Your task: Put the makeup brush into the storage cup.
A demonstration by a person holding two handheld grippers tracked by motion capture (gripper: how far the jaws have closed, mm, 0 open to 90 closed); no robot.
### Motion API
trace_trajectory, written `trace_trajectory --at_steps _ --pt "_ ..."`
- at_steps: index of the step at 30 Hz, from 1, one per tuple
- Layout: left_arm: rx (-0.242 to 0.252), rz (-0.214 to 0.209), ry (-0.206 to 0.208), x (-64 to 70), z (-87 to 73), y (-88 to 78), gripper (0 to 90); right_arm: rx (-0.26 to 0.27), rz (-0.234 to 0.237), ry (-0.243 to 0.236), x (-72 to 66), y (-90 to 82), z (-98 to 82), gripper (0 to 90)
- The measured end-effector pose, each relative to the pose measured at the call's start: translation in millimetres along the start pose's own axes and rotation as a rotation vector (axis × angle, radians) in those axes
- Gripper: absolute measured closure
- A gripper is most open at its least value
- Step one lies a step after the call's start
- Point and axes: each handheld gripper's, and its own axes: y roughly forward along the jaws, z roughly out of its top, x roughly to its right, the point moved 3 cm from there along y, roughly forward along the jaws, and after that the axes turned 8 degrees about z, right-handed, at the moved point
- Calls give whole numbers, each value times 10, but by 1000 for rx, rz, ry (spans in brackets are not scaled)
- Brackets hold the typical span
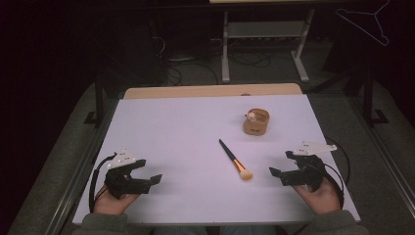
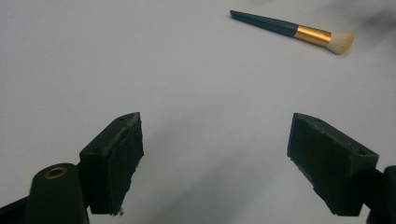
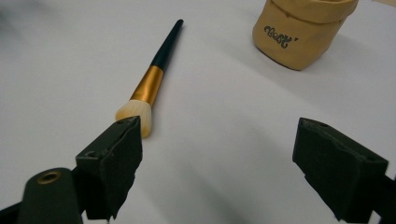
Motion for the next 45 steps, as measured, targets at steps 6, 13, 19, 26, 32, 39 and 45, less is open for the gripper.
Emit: trace_trajectory --at_steps 6,13,19,26,32,39,45 --pt "-10 -1 19 -5 -7 9 181 -7 1 1 -4 7 0 157" --pt "-18 1 30 2 -13 18 181 -13 5 -2 -25 31 17 157" --pt "-21 0 31 7 -18 29 181 -21 12 -15 -63 41 71 157" --pt "-21 2 43 13 -21 38 181 -37 30 -18 -74 82 133 157" --pt "-15 3 44 38 -16 58 184 -61 37 -18 -80 101 193 158" --pt "-25 6 72 32 -10 57 188 -77 47 -20 -99 97 315 170" --pt "-25 4 75 32 -7 63 188 -103 59 -36 -131 169 433 180"
